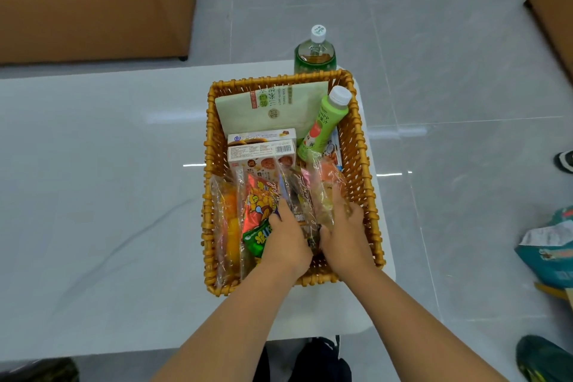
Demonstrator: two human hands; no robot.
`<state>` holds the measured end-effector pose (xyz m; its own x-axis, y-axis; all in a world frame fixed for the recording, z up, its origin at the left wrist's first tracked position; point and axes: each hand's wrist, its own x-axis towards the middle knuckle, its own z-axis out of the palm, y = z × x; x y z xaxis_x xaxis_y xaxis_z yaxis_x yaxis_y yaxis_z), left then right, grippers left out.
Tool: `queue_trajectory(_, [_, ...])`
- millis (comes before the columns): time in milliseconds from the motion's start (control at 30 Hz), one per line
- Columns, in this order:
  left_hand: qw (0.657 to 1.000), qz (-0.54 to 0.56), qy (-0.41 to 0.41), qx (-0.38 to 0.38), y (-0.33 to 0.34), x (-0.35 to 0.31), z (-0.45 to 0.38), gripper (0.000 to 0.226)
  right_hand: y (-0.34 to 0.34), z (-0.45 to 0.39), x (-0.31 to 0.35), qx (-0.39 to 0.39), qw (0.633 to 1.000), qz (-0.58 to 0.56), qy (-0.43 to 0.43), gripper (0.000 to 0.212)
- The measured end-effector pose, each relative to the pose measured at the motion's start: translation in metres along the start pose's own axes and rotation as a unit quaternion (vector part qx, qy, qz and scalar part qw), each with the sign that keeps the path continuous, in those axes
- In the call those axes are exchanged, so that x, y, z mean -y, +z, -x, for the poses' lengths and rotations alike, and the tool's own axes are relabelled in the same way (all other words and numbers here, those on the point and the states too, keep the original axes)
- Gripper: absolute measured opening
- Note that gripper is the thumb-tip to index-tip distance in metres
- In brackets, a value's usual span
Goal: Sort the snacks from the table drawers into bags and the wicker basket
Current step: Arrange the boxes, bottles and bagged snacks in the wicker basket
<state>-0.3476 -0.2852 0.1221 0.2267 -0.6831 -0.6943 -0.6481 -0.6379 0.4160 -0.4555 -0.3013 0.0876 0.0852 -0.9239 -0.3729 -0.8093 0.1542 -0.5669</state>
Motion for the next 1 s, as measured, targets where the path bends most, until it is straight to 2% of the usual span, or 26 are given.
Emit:
queue_trajectory(233, [0.999, 0.024, 0.026, -0.006, 0.008, 0.017, 0.011, 0.098, -0.001, 0.012, 0.002, -0.022, 0.998, 0.033, 0.048, 0.068])
queue_trajectory(367, [0.999, 0.043, 0.033, -0.003, 0.011, 0.025, 0.011, 0.094, 0.009, 0.021, -0.002, -0.029, 0.995, 0.080, 0.061, 0.071])
queue_trajectory(533, [0.996, 0.074, 0.042, 0.009, 0.006, 0.031, 0.008, 0.095, 0.000, 0.015, -0.003, -0.006, 0.995, 0.075, 0.071, 0.074])
queue_trajectory(633, [0.995, 0.078, 0.055, -0.007, 0.007, 0.036, 0.011, 0.093, 0.000, 0.024, -0.002, -0.020, 0.996, 0.076, 0.052, 0.071])
queue_trajectory(767, [0.994, 0.085, 0.069, -0.023, 0.013, 0.037, 0.016, 0.089, 0.002, 0.022, 0.003, -0.022, 0.992, 0.094, 0.081, 0.073])
queue_trajectory(900, [0.993, 0.091, 0.071, -0.004, 0.010, 0.040, 0.016, 0.090, 0.000, 0.024, 0.005, -0.024, 0.990, 0.122, 0.073, 0.072])
queue_trajectory(1000, [0.993, 0.100, 0.049, 0.035, -0.004, 0.041, 0.017, 0.080, -0.002, 0.019, 0.013, 0.011, 0.986, 0.122, 0.109, 0.078])
